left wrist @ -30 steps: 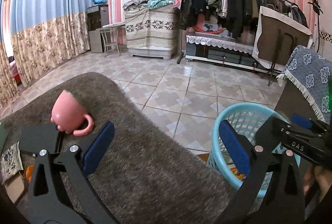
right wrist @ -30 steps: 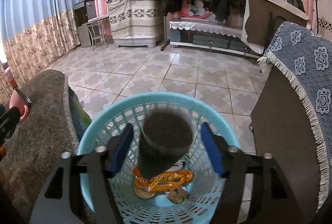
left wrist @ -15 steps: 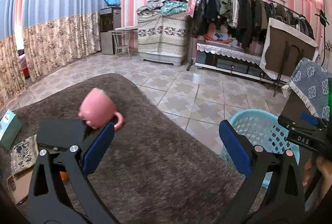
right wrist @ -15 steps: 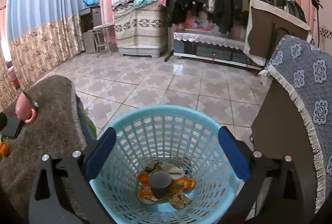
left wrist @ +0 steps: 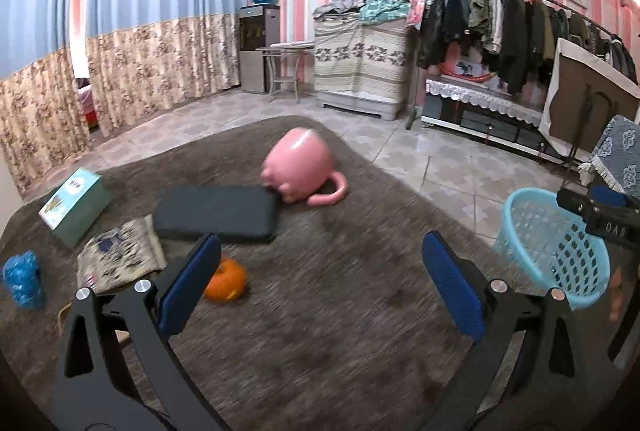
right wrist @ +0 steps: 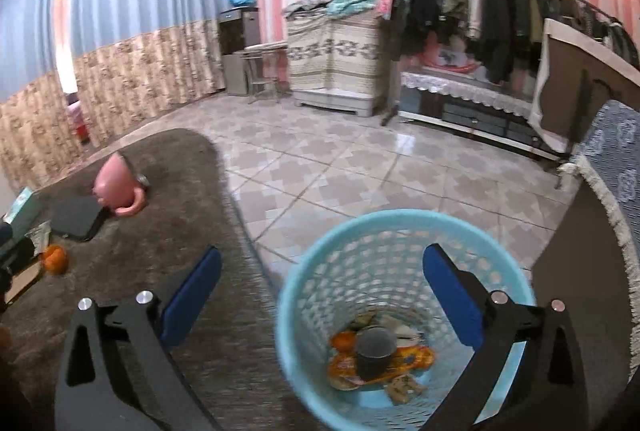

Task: Collect trash
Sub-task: 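Move both grippers back over the rug toward the blue bag and orange peel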

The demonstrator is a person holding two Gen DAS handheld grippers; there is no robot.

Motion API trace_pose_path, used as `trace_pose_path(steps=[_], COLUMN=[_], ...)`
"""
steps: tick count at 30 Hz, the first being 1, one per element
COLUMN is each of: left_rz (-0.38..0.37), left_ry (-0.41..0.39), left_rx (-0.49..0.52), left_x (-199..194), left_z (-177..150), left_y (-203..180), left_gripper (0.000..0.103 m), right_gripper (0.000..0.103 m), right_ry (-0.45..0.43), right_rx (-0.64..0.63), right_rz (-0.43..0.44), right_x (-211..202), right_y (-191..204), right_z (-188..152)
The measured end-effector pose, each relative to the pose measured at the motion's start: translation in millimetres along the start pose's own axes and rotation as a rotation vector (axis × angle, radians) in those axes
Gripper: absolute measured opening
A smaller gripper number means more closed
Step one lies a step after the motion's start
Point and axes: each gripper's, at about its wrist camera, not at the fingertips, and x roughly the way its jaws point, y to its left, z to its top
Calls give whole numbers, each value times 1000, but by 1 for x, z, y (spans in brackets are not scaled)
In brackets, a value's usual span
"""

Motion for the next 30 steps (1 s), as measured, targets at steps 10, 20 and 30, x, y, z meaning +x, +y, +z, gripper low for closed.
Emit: trace_pose_path(steps=[10, 20, 30], left_rz=[84, 239, 277], left_ry=[11, -61, -15], left_rx=[-56, -83, -193], left_x=[-23, -59, -73], left_z=[-29, -45, -65], left_y=[60, 111, 178], left_gripper=[97, 97, 97], right_gripper=[98, 98, 99], right_ry=[6, 48, -37], right_rx=[-40, -32, -87], right_rz=[120, 221, 223], right_x=[-6, -4, -11], right_y=[58, 95, 128], right_z=[-9, -20, -27])
